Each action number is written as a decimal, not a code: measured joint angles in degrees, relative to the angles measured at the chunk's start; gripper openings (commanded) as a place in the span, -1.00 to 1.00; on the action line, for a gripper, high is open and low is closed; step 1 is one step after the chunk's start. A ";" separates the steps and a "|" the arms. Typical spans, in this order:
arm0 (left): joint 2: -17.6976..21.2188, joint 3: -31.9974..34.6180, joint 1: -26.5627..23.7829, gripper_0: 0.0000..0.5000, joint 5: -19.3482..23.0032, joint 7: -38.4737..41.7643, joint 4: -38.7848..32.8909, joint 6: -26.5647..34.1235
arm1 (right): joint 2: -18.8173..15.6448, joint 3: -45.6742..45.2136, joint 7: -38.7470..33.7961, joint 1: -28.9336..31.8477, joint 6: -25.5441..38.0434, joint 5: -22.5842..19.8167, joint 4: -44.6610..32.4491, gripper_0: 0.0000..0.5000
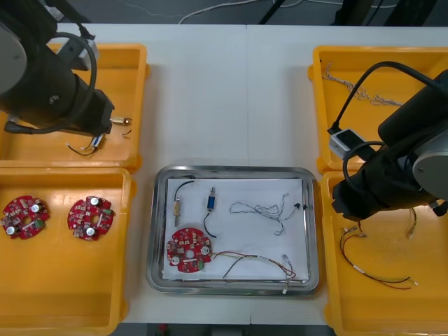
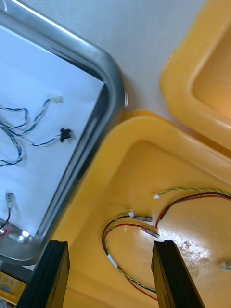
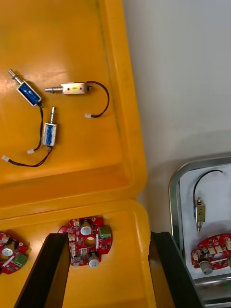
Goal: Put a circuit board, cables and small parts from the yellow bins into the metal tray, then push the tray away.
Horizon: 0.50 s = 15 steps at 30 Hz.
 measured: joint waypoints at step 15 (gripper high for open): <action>2.42 13.28 6.27 1.00 2.46 -9.06 8.02 0.03 | 6.28 12.03 18.36 -8.41 0.08 -1.71 2.62 1.00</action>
